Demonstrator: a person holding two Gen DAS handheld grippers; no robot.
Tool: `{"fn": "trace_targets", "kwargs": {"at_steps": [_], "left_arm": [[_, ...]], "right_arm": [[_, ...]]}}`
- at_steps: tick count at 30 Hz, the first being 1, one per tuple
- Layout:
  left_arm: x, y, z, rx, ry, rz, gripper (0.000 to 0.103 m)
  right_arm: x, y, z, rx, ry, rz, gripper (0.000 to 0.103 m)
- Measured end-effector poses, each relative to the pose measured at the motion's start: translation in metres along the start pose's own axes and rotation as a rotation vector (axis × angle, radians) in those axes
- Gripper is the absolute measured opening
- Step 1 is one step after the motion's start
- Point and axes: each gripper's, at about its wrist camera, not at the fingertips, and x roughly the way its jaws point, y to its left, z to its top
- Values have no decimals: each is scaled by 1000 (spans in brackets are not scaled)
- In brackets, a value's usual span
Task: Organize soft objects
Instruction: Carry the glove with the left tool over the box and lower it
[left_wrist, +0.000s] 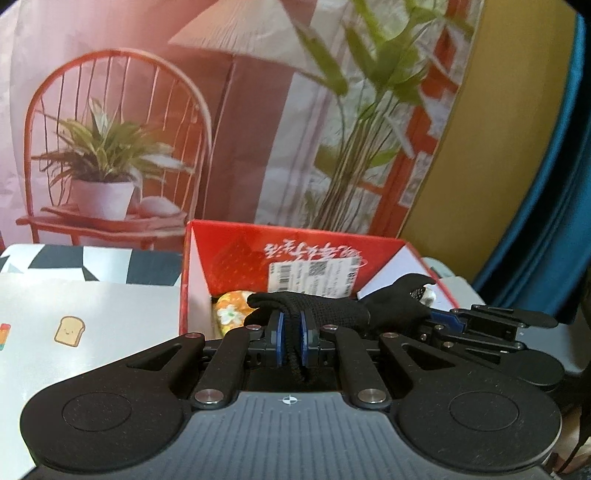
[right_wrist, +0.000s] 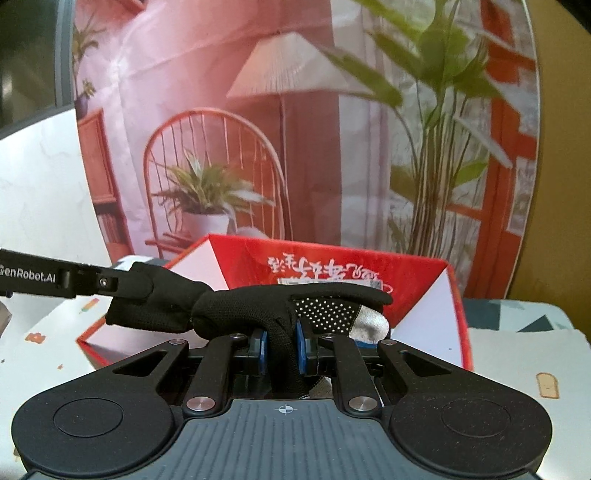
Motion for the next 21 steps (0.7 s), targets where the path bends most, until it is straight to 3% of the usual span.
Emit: {"fn": "trace_targets", "kwargs": {"at_steps": [10,12,13,14,21], "left_arm": [[35,4,-2,41,63,35,14],[39,2,-3,70,79,42,33],[40,2,-4,80,83,43,57],[39,3,-5,86,77,42,72],[29,1,-4,92,56,47,84]], "right_arm": [[40,-12,-5,34,115,-19,19],[41,-14,-7,31,119,-26,20],[42,-15,-7,26,120,-32,23],[42,-16,-9,23,119,-41,26],[32,-21,-7,20,85,-84,58]]}}
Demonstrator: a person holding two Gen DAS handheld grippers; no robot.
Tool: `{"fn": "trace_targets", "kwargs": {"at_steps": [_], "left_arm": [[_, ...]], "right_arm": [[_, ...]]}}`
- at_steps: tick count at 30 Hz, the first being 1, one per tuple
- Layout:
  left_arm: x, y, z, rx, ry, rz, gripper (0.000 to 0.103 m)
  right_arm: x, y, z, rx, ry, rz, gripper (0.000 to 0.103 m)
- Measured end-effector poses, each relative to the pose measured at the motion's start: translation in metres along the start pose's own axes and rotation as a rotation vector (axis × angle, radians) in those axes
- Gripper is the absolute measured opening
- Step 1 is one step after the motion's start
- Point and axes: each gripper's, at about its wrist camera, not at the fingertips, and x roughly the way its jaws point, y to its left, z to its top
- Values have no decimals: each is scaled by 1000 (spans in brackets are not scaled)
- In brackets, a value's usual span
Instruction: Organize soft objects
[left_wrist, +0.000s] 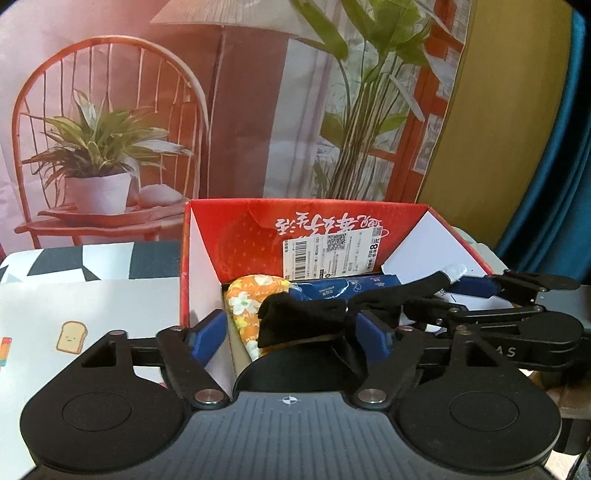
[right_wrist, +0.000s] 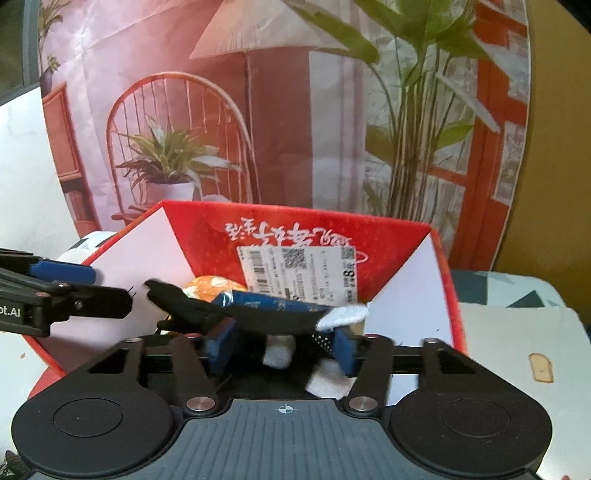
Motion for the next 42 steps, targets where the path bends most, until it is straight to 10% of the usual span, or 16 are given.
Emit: {"fn": "trace_targets", "kwargs": {"at_steps": [10,42], "left_arm": [[-39,-6,-6,-16,-47,24,100],[-163,-27,-158,-82,5,112,103]], "right_arm": [[-38,3,3,-9,-82,-21,102],[-149,53,-133,26,-83,97,103]]}}
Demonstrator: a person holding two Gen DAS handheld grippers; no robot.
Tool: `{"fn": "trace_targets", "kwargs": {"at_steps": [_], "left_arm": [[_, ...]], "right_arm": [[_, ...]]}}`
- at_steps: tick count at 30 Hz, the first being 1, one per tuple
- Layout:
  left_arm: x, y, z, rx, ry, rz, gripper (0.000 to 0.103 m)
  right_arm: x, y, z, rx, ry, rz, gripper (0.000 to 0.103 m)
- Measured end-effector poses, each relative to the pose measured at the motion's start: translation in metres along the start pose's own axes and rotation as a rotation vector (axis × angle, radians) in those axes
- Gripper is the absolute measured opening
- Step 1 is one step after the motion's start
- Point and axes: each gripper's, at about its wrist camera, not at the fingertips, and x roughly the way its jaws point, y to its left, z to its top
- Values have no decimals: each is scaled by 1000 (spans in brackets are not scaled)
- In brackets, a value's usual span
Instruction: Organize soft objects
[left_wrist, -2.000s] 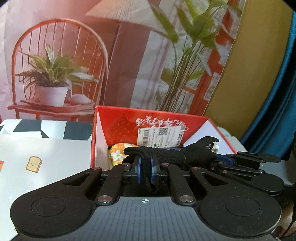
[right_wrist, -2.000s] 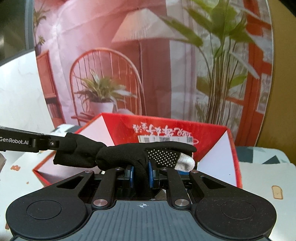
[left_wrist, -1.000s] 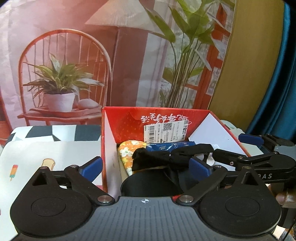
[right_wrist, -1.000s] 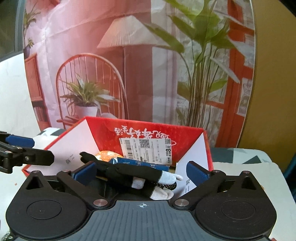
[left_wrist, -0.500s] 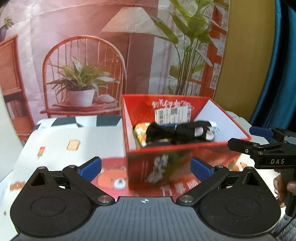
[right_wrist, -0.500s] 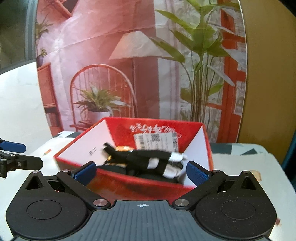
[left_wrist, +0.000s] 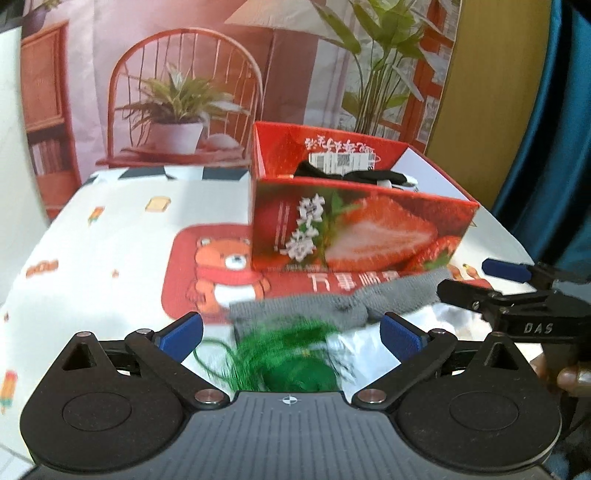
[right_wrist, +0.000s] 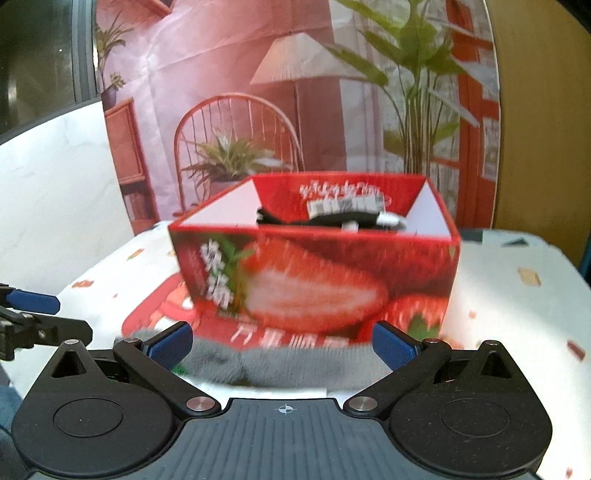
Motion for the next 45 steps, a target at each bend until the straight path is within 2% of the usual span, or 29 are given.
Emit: {"fn": "trace_targets", "kwargs": {"at_steps": [6,10,15,20,27,30,35,45], "left_arm": [[-7,-8,-28,-28,29,-28,102],[-1,-9,-38,-32,66,-60,95],[9,-5,-43,-56,100,-104,80],[22,0,-52,-99,149,-151,50],[29,-2,-57,-102,174,-188,47],[31,-2,-57,-104,185,-194,47],[36,-1,-57,-103,194,-186,47],[59,8,-39,-101,195,-144,47]], "right_arm": [[-14,5,-26,-7,5,-4,103],[-16,1,-31,14,-5,5,103],[-13,2,-35,3,-20,12,103],[-10,4,-43,-36,-31,7,103],[0,4,-50,-30,41,28,103],[5,6,-52,-44,82,-2,103],[12,4,-56,-28,146,22,103],[22,4,-64,-28,199,9,103]]}}
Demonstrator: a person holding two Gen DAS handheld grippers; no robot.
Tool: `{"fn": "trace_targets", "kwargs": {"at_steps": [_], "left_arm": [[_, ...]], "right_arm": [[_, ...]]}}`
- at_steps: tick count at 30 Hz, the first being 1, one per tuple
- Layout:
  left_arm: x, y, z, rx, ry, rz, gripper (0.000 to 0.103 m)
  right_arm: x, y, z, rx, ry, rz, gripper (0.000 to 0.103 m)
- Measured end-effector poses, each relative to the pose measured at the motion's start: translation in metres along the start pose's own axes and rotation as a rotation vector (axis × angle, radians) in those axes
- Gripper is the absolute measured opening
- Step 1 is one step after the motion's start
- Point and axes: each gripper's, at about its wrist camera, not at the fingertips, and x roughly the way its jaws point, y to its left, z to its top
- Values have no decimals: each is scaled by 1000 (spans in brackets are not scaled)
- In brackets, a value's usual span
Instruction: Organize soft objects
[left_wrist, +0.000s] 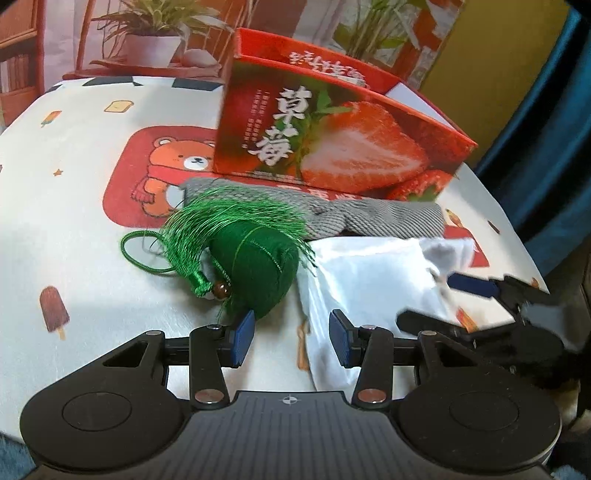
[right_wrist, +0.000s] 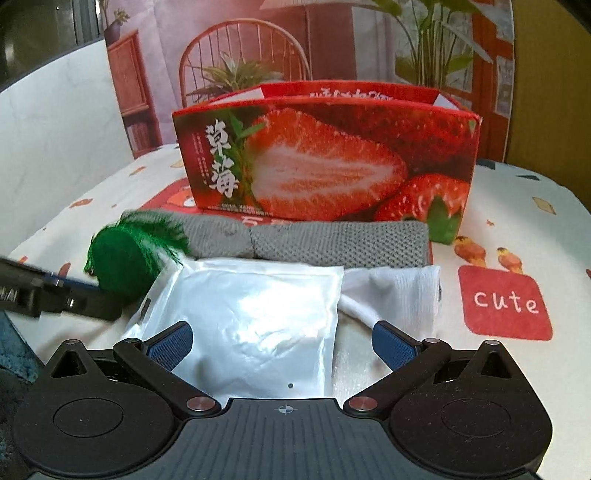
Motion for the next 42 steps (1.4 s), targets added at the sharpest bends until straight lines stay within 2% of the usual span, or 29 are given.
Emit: {"fn": "trace_targets", "kwargs": {"at_steps": [5,9,14,17,22,25,33,42], "left_arm": [[14,13,10,-52,12,16,47],[22,20,9,-92,17,-1,50],[22,12,2,-52,4,-33,75],[21,5,-4,-17,-4,-24,85],[20,0,-9,9,-10,-19,91],[21,-1,-11,18,-17,-13,102],[23,-3,-10,44,-28,25,103],[25,5,-5,-37,-59,-8,103]], "right_arm": [[8,0,-3,-8,25,3,103],[13,-1,-6,-6,45,2,103],[14,-1,-7,-8,40,3,103],[15,1,-8,-30,38,-11,103],[15,0,-10,-34,22,-8,103],[14,1,-11,-36,16,-9,103],[14,2,-11,-39,11,-11,103],[14,2,-12,-37,6,-10,103]]}}
